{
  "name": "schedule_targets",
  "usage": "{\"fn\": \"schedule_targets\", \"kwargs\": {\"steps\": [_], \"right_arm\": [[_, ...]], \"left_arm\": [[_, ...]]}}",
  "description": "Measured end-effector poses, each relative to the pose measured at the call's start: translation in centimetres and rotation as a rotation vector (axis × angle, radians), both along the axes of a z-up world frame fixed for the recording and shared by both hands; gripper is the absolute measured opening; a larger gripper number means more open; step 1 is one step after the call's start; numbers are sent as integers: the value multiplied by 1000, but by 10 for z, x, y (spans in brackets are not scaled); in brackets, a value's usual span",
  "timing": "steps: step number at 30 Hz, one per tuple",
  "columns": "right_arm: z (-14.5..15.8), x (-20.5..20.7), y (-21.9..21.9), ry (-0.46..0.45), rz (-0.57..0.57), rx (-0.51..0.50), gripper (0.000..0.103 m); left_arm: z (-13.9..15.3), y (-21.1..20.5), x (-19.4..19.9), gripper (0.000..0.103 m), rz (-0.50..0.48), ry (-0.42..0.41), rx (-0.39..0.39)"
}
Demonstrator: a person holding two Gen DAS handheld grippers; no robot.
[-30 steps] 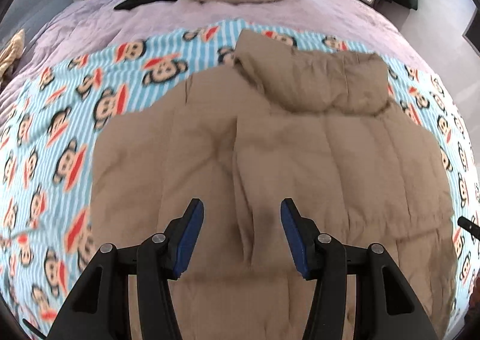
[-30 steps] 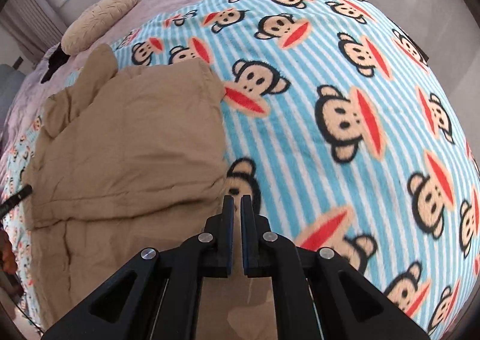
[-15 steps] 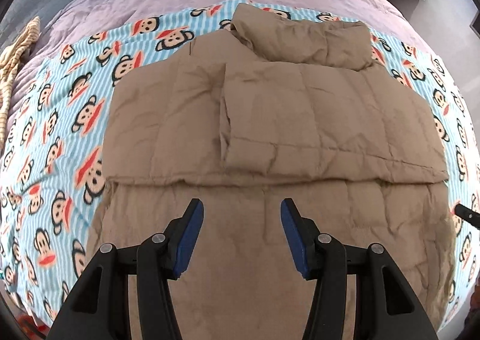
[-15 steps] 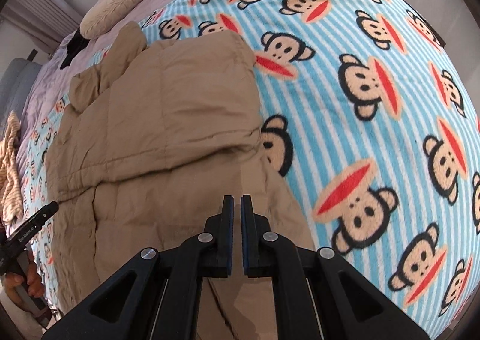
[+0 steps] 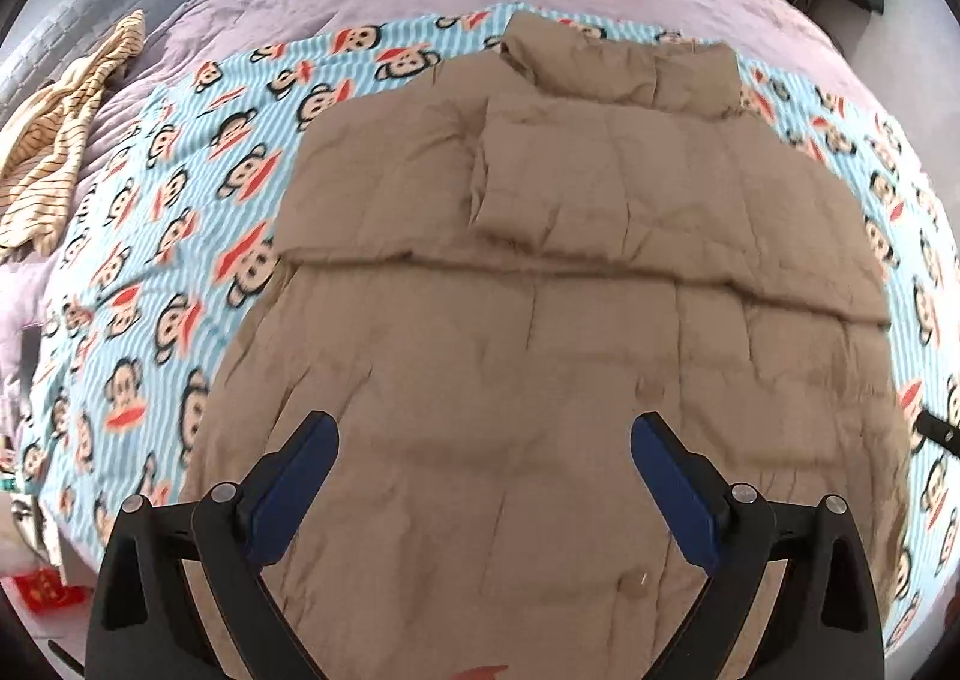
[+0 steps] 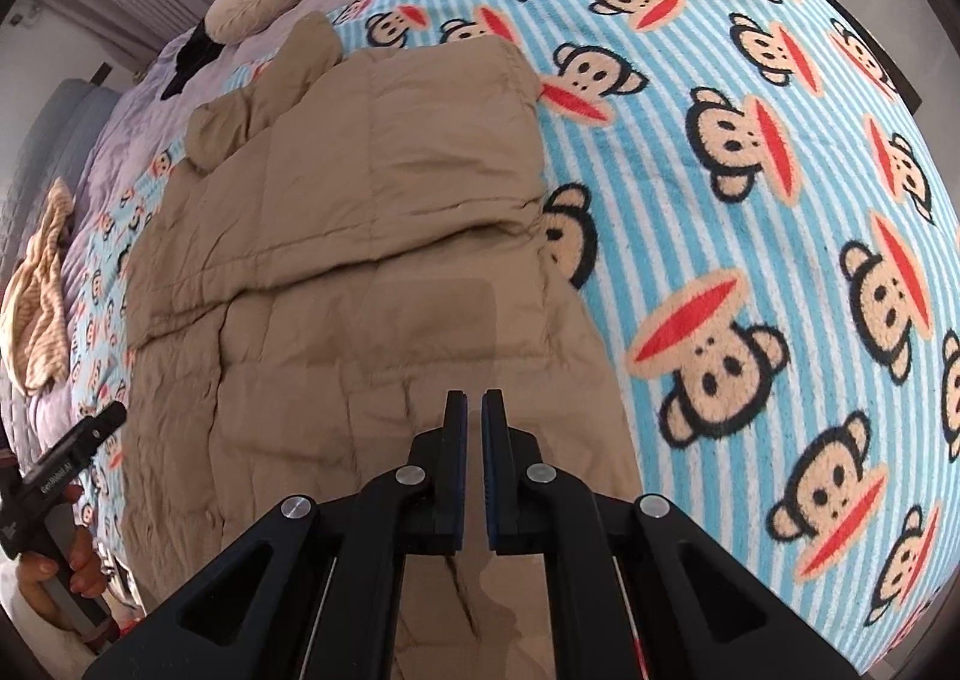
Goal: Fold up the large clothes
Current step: 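Open the right tool and withdraw both tools from the jacket, then move both tools to the hem of the tan jacket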
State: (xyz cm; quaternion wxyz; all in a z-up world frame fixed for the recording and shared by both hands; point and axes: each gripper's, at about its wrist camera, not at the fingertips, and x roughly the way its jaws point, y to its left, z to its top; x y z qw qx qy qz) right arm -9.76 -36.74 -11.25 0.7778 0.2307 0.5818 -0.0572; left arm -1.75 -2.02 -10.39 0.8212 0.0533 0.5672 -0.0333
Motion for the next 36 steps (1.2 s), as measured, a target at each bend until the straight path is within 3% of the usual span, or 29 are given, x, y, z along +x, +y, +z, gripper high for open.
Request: {"fn": "schedule_targets", "kwargs": {"steps": [3,5,9,15,19,23,32,34,36], "right_arm": [[6,-10,9,0,6,9,6],[9,-16,15,-2,2,8,12],[18,-33,32,-17,-35,-9,49],[21,-61,69,8,-49,12,54],[26,-85,84,-6,-100,44,81],[24,-109,90,9,-165,81,81],[8,-151,96,46,-286,206,87],[0,-157,96,54,-306,264,103],[-10,-167,94,44,-352,342,103]], "left_arm": [[2,4,-15,99,-8,21,-1],[2,8,-24,99,-13,36,-11],[-2,23,-40,99,-23,87,-32],[5,66,-73,99,-53,82,-34],[1,112,-91,99,-8,93,-9],[-7,155,-107,99,28,133,-27],[-26,210,-132,99,101,246,-232],[-30,213,-135,99,105,266,-281],[-36,216,-138,99,113,289,-334]]}}
